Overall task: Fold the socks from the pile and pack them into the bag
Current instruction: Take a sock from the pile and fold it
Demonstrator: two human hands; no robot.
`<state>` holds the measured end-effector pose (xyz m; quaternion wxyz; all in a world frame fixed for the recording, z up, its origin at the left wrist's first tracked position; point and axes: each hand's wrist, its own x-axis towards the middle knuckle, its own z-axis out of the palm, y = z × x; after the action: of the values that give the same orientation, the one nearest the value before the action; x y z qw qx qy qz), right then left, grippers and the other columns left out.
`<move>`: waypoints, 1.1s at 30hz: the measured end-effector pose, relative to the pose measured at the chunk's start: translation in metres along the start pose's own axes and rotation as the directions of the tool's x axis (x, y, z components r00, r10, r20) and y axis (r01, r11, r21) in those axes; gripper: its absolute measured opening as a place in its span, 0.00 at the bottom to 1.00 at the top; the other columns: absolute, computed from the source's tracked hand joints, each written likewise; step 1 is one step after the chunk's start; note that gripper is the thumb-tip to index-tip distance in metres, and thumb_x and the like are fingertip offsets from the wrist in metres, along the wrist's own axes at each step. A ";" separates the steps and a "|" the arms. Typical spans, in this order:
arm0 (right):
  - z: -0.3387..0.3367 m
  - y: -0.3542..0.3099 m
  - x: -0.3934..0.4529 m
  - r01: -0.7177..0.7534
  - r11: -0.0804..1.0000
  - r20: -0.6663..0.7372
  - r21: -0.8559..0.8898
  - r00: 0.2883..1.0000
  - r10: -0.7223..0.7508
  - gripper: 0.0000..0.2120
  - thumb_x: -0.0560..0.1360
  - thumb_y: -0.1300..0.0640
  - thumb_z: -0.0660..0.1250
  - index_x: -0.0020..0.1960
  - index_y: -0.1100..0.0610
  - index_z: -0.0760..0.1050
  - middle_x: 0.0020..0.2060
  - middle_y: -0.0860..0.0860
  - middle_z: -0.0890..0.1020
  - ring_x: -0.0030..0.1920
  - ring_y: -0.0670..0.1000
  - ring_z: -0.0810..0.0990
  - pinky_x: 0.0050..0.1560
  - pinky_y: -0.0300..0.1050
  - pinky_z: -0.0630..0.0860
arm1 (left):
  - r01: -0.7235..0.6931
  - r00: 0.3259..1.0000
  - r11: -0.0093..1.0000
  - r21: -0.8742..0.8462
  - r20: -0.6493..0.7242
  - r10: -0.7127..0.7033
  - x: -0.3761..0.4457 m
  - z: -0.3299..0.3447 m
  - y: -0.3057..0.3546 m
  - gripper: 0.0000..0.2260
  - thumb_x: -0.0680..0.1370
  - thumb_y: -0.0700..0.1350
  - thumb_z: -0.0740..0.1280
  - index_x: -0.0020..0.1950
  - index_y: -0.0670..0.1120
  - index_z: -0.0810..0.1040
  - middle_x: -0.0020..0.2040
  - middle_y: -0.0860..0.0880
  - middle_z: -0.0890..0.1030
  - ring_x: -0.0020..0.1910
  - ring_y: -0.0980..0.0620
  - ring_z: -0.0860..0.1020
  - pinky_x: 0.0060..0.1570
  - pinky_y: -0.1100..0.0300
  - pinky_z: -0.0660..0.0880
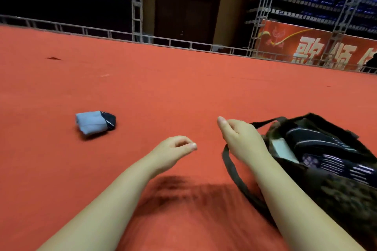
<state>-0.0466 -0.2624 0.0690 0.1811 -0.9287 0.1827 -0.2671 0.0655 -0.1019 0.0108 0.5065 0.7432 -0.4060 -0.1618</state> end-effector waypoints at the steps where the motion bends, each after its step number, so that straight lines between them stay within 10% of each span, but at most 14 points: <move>1: 0.019 -0.009 0.007 -0.004 0.999 0.034 0.039 0.999 0.003 0.28 0.79 0.40 0.50 0.34 0.61 0.69 0.30 0.54 0.77 0.37 0.58 0.76 0.41 0.52 0.72 | 0.027 0.999 1.000 0.003 -0.018 -0.027 -0.004 -0.016 -0.012 0.15 0.73 0.56 0.63 0.49 0.46 0.81 0.50 0.50 0.82 0.52 0.54 0.78 0.56 0.59 0.71; 13: 0.243 -0.111 0.048 -0.029 0.978 0.448 0.207 0.892 -0.068 0.25 0.79 0.40 0.52 0.31 0.55 0.67 0.35 0.53 0.78 0.40 0.55 0.76 0.43 0.49 0.71 | 0.315 0.900 0.948 0.053 -0.335 -0.280 -0.044 -0.156 -0.150 0.09 0.76 0.52 0.65 0.41 0.49 0.79 0.43 0.49 0.82 0.42 0.55 0.77 0.50 0.55 0.73; 18: 0.276 -0.115 0.056 0.002 0.998 0.359 0.064 0.933 -0.025 0.26 0.77 0.36 0.52 0.37 0.57 0.70 0.37 0.49 0.82 0.43 0.55 0.79 0.40 0.46 0.71 | 0.335 0.660 0.918 0.211 -0.748 -0.069 -0.040 -0.191 -0.186 0.03 0.75 0.47 0.68 0.44 0.51 0.75 0.45 0.51 0.79 0.47 0.51 0.76 0.48 0.56 0.70; 25: 0.283 -0.110 0.057 -0.022 0.992 0.353 0.122 0.935 -0.023 0.26 0.75 0.35 0.53 0.35 0.56 0.69 0.34 0.49 0.81 0.40 0.53 0.79 0.40 0.46 0.72 | 0.477 0.560 0.878 0.022 -0.778 -0.284 0.005 -0.207 -0.217 0.34 0.67 0.60 0.71 0.70 0.53 0.64 0.60 0.51 0.77 0.61 0.49 0.74 0.64 0.48 0.68; 30: 0.283 -0.109 0.058 -0.045 0.981 0.340 0.190 0.940 -0.023 0.24 0.75 0.36 0.55 0.34 0.55 0.68 0.32 0.48 0.80 0.39 0.52 0.79 0.40 0.46 0.71 | 0.324 0.563 0.946 -0.016 -0.800 -0.206 0.010 -0.202 -0.207 0.18 0.75 0.42 0.69 0.64 0.45 0.73 0.39 0.53 0.72 0.41 0.55 0.73 0.43 0.65 0.67; 33: 0.286 -0.104 0.059 -0.110 0.869 0.239 0.483 0.971 -0.010 0.17 0.74 0.39 0.62 0.36 0.52 0.69 0.33 0.46 0.77 0.39 0.49 0.77 0.41 0.46 0.69 | 0.050 0.620 0.936 -0.348 -0.724 -0.302 0.001 -0.195 -0.189 0.11 0.74 0.36 0.67 0.56 0.44 0.75 0.37 0.50 0.73 0.34 0.59 0.74 0.38 0.68 0.70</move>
<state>0.1859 -0.1297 -0.0868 0.4388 -0.8716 0.1100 -0.1889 0.2766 0.0485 -0.0713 0.7163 0.6934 -0.0475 0.0615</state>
